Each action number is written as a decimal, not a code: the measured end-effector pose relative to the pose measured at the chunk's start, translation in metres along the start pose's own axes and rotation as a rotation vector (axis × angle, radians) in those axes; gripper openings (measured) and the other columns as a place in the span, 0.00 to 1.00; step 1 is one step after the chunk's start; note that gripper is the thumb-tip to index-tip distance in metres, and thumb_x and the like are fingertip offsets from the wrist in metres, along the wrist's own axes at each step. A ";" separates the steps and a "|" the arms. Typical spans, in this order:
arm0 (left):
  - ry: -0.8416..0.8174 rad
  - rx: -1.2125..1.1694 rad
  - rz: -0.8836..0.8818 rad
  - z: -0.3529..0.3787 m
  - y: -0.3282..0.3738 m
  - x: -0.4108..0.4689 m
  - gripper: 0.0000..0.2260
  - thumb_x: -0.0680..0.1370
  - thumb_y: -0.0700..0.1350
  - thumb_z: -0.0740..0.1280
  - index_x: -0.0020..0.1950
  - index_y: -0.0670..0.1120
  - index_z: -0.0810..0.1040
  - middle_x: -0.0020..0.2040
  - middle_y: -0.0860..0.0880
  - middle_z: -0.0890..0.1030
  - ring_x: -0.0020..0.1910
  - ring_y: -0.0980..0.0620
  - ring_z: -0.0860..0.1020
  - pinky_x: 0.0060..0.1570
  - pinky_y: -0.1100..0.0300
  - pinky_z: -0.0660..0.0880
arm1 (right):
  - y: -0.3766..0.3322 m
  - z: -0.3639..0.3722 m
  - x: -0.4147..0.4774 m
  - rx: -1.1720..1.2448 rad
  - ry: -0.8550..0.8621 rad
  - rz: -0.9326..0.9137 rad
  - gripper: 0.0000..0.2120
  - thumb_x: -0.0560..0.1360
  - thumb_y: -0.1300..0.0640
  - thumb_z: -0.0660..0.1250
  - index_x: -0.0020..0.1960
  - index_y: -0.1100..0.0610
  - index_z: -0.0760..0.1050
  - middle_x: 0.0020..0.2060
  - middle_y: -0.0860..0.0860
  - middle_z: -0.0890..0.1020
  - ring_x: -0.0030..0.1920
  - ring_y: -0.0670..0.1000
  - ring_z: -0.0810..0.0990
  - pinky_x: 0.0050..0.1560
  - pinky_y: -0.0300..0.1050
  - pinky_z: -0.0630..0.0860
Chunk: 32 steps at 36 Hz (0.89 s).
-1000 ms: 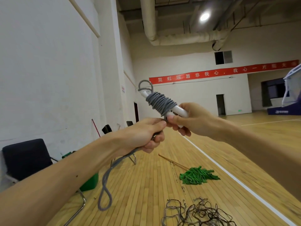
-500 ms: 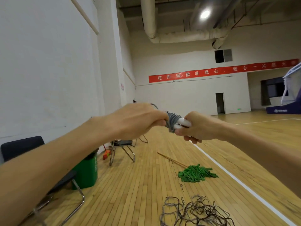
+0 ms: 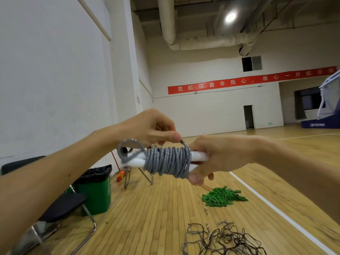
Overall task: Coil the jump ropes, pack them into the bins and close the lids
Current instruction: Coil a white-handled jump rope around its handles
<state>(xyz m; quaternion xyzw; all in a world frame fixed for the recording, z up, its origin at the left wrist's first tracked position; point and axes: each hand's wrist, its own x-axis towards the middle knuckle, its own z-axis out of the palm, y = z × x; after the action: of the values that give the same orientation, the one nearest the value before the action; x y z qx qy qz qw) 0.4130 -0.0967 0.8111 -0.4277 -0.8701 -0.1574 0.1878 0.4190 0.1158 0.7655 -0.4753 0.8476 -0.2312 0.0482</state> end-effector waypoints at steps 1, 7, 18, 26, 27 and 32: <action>0.005 -0.067 -0.012 0.001 -0.003 0.001 0.08 0.76 0.51 0.69 0.44 0.47 0.81 0.30 0.50 0.80 0.26 0.59 0.74 0.28 0.69 0.69 | 0.001 -0.001 -0.001 0.041 0.015 -0.027 0.03 0.79 0.61 0.69 0.48 0.55 0.77 0.38 0.44 0.83 0.41 0.45 0.82 0.41 0.40 0.80; -0.094 -0.334 -0.033 0.009 -0.021 -0.005 0.03 0.78 0.29 0.65 0.50 0.33 0.74 0.32 0.43 0.76 0.32 0.61 0.79 0.32 0.69 0.76 | 0.007 -0.001 0.001 0.278 0.124 -0.110 0.03 0.76 0.58 0.69 0.48 0.58 0.77 0.40 0.47 0.83 0.42 0.48 0.82 0.42 0.41 0.80; -0.023 -0.403 -0.332 0.028 -0.013 -0.015 0.06 0.83 0.43 0.64 0.49 0.49 0.80 0.35 0.49 0.76 0.30 0.54 0.71 0.29 0.61 0.70 | 0.026 -0.004 0.009 0.482 0.375 -0.009 0.08 0.78 0.56 0.67 0.51 0.61 0.77 0.37 0.51 0.81 0.37 0.47 0.78 0.39 0.39 0.79; 0.038 0.075 -0.286 0.029 -0.018 -0.010 0.08 0.82 0.45 0.66 0.56 0.44 0.82 0.37 0.53 0.81 0.28 0.62 0.75 0.30 0.69 0.70 | 0.045 0.003 0.023 0.540 0.503 0.121 0.09 0.81 0.56 0.66 0.54 0.62 0.77 0.37 0.52 0.80 0.35 0.47 0.78 0.38 0.40 0.78; 0.073 0.163 -0.250 0.030 -0.018 -0.010 0.08 0.82 0.46 0.66 0.53 0.44 0.83 0.38 0.53 0.81 0.29 0.63 0.76 0.31 0.71 0.69 | 0.047 0.005 0.025 0.542 0.503 0.137 0.09 0.81 0.56 0.66 0.54 0.62 0.77 0.37 0.52 0.80 0.35 0.47 0.77 0.38 0.40 0.78; 0.120 0.415 -0.079 0.032 -0.022 -0.008 0.06 0.78 0.48 0.72 0.51 0.47 0.86 0.42 0.56 0.81 0.39 0.60 0.78 0.40 0.70 0.69 | 0.051 0.010 0.030 0.502 0.392 0.214 0.10 0.81 0.54 0.68 0.53 0.62 0.77 0.36 0.52 0.80 0.34 0.47 0.77 0.36 0.40 0.76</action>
<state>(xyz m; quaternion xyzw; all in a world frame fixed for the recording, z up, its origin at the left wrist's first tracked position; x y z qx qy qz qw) 0.3936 -0.1009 0.7765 -0.3353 -0.8872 -0.0072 0.3170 0.3662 0.1096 0.7384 -0.3032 0.8024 -0.5134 0.0240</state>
